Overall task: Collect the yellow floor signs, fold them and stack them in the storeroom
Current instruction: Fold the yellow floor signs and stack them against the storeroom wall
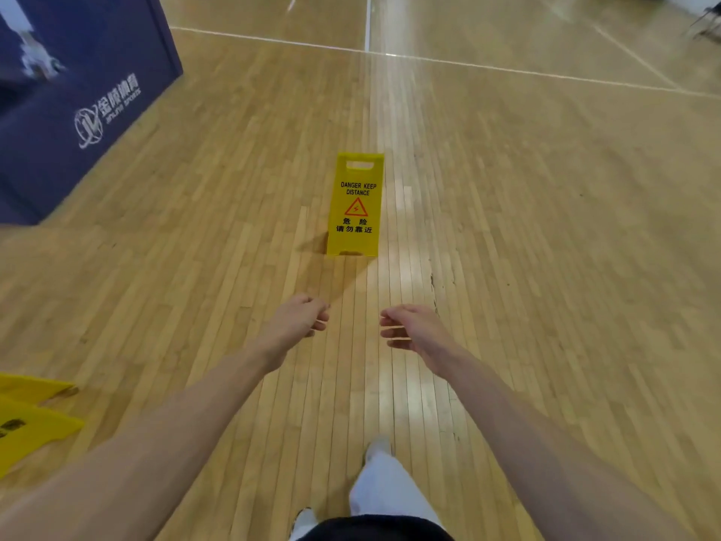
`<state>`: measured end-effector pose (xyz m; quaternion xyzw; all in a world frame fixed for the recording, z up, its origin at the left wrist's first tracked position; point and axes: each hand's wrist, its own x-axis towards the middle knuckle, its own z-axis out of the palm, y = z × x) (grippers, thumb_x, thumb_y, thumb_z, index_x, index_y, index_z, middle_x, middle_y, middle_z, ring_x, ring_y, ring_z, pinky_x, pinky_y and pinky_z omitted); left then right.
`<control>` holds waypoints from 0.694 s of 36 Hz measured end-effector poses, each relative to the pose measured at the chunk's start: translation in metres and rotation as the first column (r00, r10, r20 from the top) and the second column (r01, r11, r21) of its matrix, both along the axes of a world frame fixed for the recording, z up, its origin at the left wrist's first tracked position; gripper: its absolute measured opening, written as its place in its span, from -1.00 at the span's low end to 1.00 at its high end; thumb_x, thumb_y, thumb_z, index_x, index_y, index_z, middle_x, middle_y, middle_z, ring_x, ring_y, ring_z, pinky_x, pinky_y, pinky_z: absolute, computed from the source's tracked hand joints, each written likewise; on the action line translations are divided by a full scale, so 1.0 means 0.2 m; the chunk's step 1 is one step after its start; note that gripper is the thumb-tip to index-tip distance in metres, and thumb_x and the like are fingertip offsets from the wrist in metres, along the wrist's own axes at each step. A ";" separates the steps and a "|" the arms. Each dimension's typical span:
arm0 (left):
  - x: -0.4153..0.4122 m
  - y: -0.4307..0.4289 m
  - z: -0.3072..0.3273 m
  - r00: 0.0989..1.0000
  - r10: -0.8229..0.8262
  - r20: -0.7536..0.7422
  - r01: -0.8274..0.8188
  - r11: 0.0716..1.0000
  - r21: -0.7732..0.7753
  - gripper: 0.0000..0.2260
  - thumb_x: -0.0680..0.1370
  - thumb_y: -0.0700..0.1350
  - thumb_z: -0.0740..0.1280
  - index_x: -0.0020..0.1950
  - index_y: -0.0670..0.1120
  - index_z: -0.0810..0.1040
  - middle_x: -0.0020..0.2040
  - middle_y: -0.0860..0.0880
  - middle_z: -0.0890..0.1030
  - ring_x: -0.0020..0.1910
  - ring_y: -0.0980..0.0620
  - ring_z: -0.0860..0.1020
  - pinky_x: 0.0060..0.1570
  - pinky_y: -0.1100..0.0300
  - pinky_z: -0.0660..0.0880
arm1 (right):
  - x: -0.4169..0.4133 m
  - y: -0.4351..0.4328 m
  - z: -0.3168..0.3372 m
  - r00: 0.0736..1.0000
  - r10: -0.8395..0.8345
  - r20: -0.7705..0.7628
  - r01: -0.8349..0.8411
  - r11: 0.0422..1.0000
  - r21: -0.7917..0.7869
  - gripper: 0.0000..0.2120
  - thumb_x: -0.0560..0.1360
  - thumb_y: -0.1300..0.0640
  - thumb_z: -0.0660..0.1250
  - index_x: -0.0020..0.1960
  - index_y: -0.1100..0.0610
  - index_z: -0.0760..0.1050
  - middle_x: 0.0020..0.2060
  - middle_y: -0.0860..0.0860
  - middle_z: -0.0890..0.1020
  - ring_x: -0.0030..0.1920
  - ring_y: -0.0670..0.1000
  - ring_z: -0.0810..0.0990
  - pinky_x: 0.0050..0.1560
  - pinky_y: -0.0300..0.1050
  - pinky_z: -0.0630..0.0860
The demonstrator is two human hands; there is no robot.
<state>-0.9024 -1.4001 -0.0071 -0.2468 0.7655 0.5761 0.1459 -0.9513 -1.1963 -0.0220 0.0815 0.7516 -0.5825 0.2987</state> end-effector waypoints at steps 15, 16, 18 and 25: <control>-1.35 0.07 0.08 0.999 -0.033 0.014 0.035 0.993 -0.116 -0.76 0.59 -0.07 0.18 0.13 -0.14 0.54 0.04 -0.11 0.61 0.06 -0.05 0.58 0.11 0.08 0.50 | -1.38 -0.04 0.02 0.997 -0.032 0.067 0.043 0.984 -0.173 -0.85 0.60 0.15 0.27 0.02 0.20 0.57 -0.15 0.07 0.65 -0.08 0.05 0.62 0.09 0.00 0.57; -1.43 0.08 0.08 0.999 -0.046 0.011 0.047 0.991 -0.122 -0.77 0.58 -0.08 0.19 0.13 -0.13 0.54 0.02 -0.09 0.61 0.02 -0.03 0.58 0.08 0.09 0.50 | -1.46 -0.03 0.03 0.998 -0.028 0.054 0.037 0.984 -0.176 -0.86 0.60 0.15 0.27 0.01 0.19 0.57 -0.16 0.06 0.64 -0.09 0.04 0.62 0.07 -0.02 0.57; -1.62 0.09 0.10 0.998 -0.067 0.005 0.067 0.991 -0.113 -0.80 0.57 -0.10 0.21 0.11 -0.12 0.54 -0.03 -0.07 0.59 -0.04 0.01 0.55 0.00 0.15 0.48 | -1.65 0.00 0.04 0.999 -0.035 0.037 0.041 0.986 -0.163 -0.86 0.60 0.17 0.26 0.03 0.20 0.57 -0.16 0.06 0.62 -0.11 0.03 0.60 0.02 -0.06 0.57; -2.16 0.01 0.11 0.999 -0.023 -0.036 0.020 0.996 -0.084 -0.79 0.57 -0.09 0.21 0.13 -0.13 0.54 -0.01 -0.09 0.59 -0.04 -0.01 0.55 -0.03 0.17 0.47 | -2.15 -0.04 0.04 0.999 -0.031 0.028 0.034 0.991 -0.128 -0.83 0.60 0.16 0.26 0.11 0.21 0.57 -0.14 0.05 0.64 -0.13 0.02 0.60 0.02 -0.06 0.58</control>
